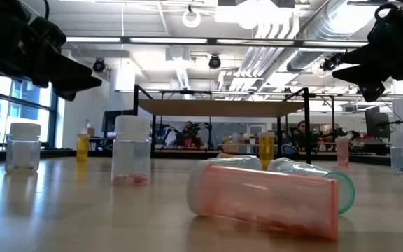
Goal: Pick and place medicine bottles onto shelf by color
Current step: Put the transparent pill bottle on the shelf
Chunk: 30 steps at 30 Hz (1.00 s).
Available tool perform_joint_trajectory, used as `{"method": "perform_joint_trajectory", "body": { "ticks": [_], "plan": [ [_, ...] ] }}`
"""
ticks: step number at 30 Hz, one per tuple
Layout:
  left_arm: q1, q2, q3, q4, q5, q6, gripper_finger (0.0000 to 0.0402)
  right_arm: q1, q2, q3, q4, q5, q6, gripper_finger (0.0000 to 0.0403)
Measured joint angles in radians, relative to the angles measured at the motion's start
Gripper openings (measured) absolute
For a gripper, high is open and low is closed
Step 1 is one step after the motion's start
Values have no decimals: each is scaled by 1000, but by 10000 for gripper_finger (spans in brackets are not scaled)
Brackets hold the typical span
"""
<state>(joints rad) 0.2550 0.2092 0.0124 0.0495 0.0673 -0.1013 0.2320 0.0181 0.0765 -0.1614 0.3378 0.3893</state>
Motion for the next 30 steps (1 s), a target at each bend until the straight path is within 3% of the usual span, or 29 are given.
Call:
{"method": "perform_joint_trajectory", "body": {
  "ticks": [11,20,30],
  "plan": [
    [0,0,0,2,0,0,204,-2,0,0,16,-1,55,165],
    [0,0,0,26,0,3,204,-17,0,6,225,74,-13,166],
    [0,0,0,27,0,52,204,-15,129,193,150,68,-33,183]
  ]
}}
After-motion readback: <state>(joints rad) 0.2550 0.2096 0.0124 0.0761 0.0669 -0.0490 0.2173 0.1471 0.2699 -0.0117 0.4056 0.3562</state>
